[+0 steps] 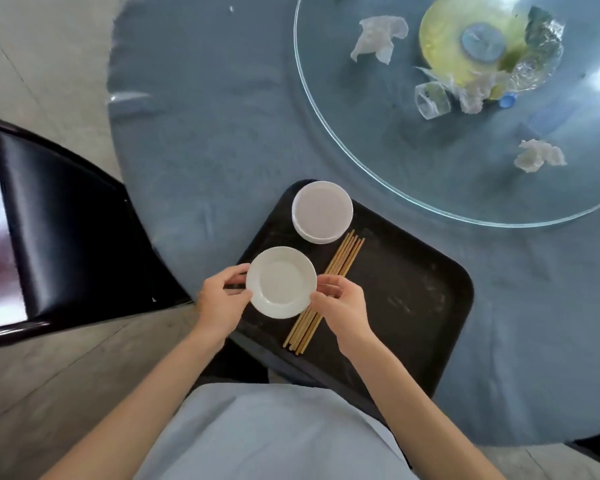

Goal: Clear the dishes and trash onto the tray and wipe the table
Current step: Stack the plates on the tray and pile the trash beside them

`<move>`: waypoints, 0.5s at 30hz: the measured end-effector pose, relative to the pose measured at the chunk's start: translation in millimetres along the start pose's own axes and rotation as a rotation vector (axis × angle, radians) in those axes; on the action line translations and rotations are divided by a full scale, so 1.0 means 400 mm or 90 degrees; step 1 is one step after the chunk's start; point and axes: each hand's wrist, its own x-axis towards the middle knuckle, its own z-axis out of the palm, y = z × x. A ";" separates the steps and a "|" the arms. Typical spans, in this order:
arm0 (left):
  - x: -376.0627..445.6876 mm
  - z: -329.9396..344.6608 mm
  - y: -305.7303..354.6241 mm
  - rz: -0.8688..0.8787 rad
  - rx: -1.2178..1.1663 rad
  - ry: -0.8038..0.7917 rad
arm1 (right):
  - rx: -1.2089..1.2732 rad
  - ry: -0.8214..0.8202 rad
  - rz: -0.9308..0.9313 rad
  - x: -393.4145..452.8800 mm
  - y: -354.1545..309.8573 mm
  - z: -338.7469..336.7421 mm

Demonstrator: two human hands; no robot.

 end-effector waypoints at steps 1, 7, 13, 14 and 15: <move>0.016 0.000 -0.015 -0.015 0.012 0.014 | -0.015 0.003 0.013 0.011 0.004 0.022; 0.079 -0.007 -0.054 -0.044 0.097 -0.005 | -0.085 0.045 0.031 0.044 0.017 0.082; 0.089 -0.028 -0.058 -0.046 0.153 -0.050 | -0.141 0.080 0.014 0.037 0.025 0.111; 0.088 -0.030 -0.057 -0.041 0.163 -0.053 | -0.148 0.088 0.013 0.037 0.025 0.114; 0.087 -0.034 -0.055 -0.037 0.173 -0.052 | -0.156 0.096 0.014 0.036 0.023 0.117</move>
